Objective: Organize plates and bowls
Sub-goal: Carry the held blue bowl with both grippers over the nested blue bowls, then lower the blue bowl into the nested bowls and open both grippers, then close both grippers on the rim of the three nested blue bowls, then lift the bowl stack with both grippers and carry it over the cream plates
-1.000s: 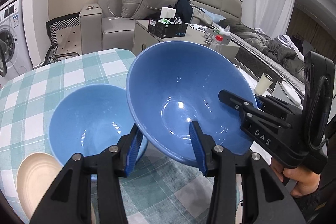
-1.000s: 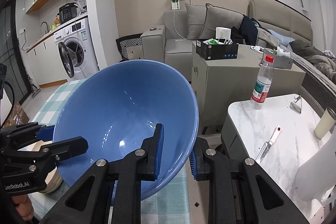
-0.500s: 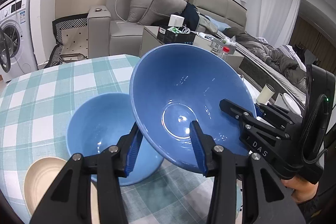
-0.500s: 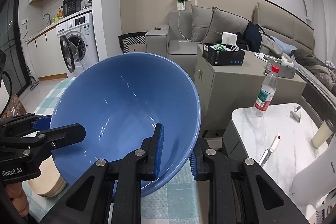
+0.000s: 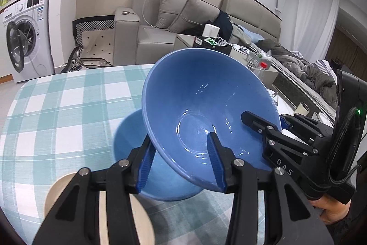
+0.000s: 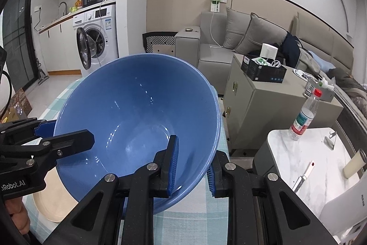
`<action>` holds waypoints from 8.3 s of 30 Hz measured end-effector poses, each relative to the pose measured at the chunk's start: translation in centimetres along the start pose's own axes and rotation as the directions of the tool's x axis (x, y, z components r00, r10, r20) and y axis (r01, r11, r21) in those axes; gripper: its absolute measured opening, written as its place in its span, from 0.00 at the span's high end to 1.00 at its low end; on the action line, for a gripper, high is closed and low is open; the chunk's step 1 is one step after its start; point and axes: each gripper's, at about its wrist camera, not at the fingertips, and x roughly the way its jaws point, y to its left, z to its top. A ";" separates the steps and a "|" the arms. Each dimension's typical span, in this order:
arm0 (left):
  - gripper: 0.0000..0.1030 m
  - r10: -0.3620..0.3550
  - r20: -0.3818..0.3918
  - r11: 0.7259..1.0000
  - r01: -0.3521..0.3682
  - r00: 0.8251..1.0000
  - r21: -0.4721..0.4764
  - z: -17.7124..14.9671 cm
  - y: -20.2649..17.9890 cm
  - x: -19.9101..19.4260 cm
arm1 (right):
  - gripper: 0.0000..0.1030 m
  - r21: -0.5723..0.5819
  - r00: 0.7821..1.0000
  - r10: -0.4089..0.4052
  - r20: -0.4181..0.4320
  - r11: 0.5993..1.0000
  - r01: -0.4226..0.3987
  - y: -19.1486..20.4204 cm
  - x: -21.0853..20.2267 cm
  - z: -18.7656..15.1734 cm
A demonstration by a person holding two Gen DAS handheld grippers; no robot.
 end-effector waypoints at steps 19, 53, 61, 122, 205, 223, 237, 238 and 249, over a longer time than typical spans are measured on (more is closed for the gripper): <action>0.57 0.046 -0.032 0.999 -0.046 0.998 -0.020 -0.9 3.4 0.2 | 0.78 -0.046 0.998 0.026 -0.054 0.999 -0.028 3.6 2.9 0.2; 0.57 0.084 -0.108 0.996 -0.087 0.991 -0.022 -2.6 4.9 3.5 | 0.77 -0.083 0.992 -0.021 -0.127 0.996 0.011 5.8 6.3 -2.3; 0.56 0.087 -0.106 0.996 -0.090 0.990 -0.016 -2.6 5.0 3.6 | 0.77 -0.067 0.991 -0.010 -0.133 0.998 0.001 5.2 6.5 -2.5; 0.00 0.147 -0.089 0.989 -0.149 0.985 -0.009 -2.4 6.5 4.2 | 0.01 0.131 0.986 0.151 -0.070 0.981 -0.141 -1.0 6.1 -3.8; 0.53 0.082 -0.176 0.997 -0.081 0.981 0.013 -3.4 5.7 6.5 | 0.51 0.227 0.936 0.330 -0.121 0.927 -0.298 -0.1 8.7 -4.7; 0.56 0.081 -0.151 0.997 -0.080 0.985 0.012 -2.9 5.7 5.5 | 0.51 0.213 0.940 0.326 -0.099 0.930 -0.300 -0.1 7.7 -4.4; 0.56 0.074 -0.119 0.997 -0.075 0.990 0.003 -2.4 5.8 3.6 | 0.51 0.197 0.941 0.332 -0.069 0.929 -0.313 0.5 6.1 -4.0; 0.56 0.073 -0.117 0.997 -0.073 0.991 0.001 -2.3 5.9 3.5 | 0.51 0.196 0.941 0.333 -0.066 0.929 -0.315 0.5 6.0 -4.0; 0.56 0.080 -0.093 0.997 -0.082 0.992 -0.014 -2.3 6.4 1.8 | 0.51 0.171 0.940 0.338 -0.049 0.930 -0.325 1.9 4.7 -3.4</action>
